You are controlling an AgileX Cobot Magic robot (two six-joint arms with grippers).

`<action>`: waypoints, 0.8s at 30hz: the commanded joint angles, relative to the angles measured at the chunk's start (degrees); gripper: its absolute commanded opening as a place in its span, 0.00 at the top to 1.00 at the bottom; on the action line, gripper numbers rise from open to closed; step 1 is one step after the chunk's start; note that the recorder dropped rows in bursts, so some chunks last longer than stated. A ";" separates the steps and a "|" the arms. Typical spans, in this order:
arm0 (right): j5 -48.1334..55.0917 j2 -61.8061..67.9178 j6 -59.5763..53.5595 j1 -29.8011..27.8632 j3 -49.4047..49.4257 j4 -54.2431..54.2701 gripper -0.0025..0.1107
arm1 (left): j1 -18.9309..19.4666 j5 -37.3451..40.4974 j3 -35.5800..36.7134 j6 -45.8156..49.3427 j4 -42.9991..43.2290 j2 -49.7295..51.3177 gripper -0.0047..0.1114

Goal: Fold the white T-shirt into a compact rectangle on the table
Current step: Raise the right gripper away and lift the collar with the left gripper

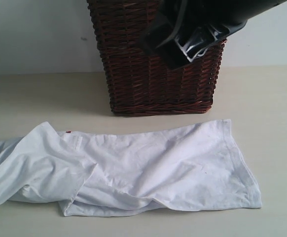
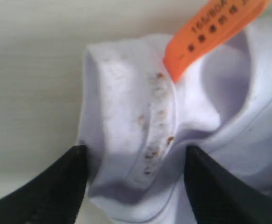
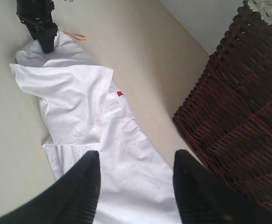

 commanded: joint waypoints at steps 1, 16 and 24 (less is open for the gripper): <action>-0.18 0.25 -0.18 -0.16 0.00 -0.16 0.55 | -0.05 6.14 0.34 7.70 -8.57 2.82 0.44; 0.68 0.26 -0.18 -0.16 0.00 -0.16 0.55 | -0.38 6.68 -2.09 4.71 -1.96 4.71 0.96; 0.77 0.26 -0.06 -0.16 0.00 0.09 0.55 | -1.36 11.36 -11.95 -26.72 31.38 2.19 0.96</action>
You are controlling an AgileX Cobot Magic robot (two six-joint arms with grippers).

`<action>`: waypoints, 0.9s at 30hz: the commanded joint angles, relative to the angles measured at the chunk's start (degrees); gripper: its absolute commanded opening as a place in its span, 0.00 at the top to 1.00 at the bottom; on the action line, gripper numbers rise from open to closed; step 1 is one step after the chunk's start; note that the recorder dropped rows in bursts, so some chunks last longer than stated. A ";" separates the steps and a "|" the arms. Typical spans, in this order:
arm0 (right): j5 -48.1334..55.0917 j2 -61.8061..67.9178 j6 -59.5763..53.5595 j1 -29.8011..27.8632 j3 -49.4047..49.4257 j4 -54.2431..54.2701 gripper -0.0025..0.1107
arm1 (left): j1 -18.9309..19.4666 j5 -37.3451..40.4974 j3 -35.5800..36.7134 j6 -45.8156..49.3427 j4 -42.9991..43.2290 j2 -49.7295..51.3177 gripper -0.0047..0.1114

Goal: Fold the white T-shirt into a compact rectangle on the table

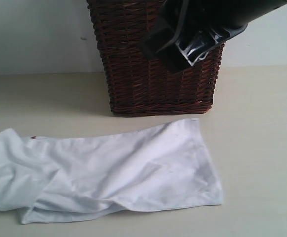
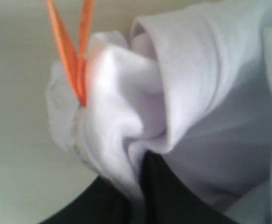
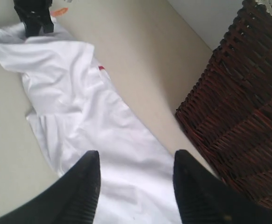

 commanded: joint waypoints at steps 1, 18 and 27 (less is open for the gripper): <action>-0.08 0.03 -0.06 -0.16 0.00 0.09 0.55 | 0.25 1.53 -6.10 -11.30 13.93 -1.91 0.96; 1.16 0.94 0.33 -0.16 0.00 0.52 0.55 | -23.57 9.17 -23.91 -9.85 2.02 -10.19 0.96; 1.16 -5.81 2.99 -0.16 0.00 0.89 0.55 | -46.34 6.13 -21.44 -9.87 -4.13 -9.93 0.96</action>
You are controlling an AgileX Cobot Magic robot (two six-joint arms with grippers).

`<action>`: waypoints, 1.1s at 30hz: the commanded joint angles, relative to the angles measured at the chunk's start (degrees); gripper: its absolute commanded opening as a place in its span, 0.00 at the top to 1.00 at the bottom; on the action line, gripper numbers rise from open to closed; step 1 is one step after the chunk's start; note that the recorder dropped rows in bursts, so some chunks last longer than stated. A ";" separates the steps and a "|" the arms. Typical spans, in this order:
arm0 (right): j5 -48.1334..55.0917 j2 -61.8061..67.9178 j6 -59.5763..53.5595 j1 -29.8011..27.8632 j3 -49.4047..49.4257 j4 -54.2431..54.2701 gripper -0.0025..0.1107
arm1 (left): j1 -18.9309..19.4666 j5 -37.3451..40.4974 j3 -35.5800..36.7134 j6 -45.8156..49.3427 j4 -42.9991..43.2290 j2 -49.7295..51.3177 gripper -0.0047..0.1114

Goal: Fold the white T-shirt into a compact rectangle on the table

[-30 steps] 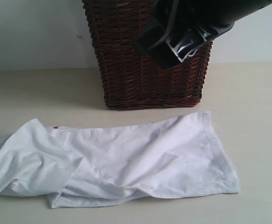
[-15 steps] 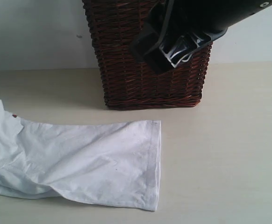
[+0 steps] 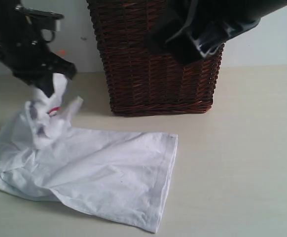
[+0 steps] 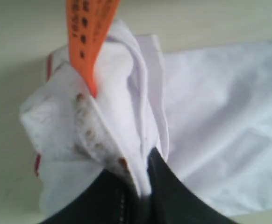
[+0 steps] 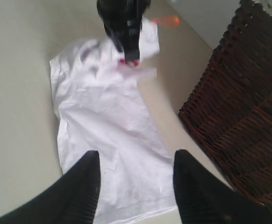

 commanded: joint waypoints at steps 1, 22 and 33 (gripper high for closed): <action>-0.07 -4.30 1.35 -0.16 0.00 0.19 0.55 | -10.77 -3.41 1.21 0.77 -4.22 -0.36 0.96; 1.24 -10.57 2.42 -0.16 0.00 0.19 0.55 | -33.60 -8.17 6.92 10.82 -1.33 -4.06 0.96; 0.90 -10.57 2.78 -0.16 0.00 0.05 0.55 | -40.98 -11.30 11.20 19.68 -12.64 -2.77 0.94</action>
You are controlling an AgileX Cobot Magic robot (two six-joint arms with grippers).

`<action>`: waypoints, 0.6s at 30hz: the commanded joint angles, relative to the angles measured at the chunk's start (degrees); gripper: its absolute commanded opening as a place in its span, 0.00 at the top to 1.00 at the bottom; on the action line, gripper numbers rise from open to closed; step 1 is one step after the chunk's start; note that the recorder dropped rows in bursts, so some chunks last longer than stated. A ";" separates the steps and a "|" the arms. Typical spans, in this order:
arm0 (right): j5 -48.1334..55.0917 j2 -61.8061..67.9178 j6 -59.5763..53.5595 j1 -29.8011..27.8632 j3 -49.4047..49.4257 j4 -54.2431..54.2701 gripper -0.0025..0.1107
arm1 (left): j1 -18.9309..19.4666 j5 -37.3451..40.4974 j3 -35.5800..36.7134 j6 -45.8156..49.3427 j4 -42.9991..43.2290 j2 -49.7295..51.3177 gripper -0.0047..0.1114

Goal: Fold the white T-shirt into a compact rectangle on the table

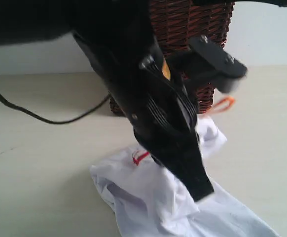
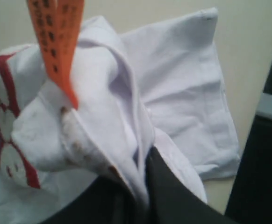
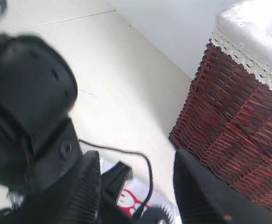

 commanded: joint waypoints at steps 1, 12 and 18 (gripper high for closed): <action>-0.71 -0.09 0.57 -0.16 0.00 0.05 0.55 | -4.20 -0.33 3.31 2.92 -2.72 5.68 0.91; -0.71 0.48 0.69 -0.16 0.00 -0.92 0.55 | -14.90 0.40 4.91 4.88 -3.28 8.22 0.51; -0.60 0.61 1.41 -0.16 0.00 -1.74 0.55 | -13.66 0.31 6.58 5.73 -3.97 2.80 0.75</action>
